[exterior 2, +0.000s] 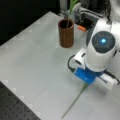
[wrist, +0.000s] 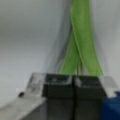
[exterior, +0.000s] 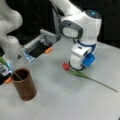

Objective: Flower insertion into a vase

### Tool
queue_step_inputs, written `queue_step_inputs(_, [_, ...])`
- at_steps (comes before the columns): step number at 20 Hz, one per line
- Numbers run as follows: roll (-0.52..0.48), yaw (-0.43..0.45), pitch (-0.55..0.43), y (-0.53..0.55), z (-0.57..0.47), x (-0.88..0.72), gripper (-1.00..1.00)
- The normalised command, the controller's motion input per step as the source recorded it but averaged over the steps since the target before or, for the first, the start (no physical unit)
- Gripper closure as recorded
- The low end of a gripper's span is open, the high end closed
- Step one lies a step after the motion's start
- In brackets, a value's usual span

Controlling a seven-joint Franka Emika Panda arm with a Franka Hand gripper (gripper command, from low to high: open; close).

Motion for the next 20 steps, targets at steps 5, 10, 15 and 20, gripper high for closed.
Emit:
queue_step_inputs(5, [0.042, -0.093, 0.013, -0.03, 0.02, -0.01, -1.00])
queue_step_inputs(10, [0.066, -0.080, -0.013, -0.06, 0.01, 0.05, -1.00])
queue_step_inputs(15, [0.030, -0.049, 0.004, -0.12, -0.01, 0.15, -1.00])
queue_step_inputs(20, [0.021, -0.012, -0.020, -0.12, -0.08, 0.30, -1.00])
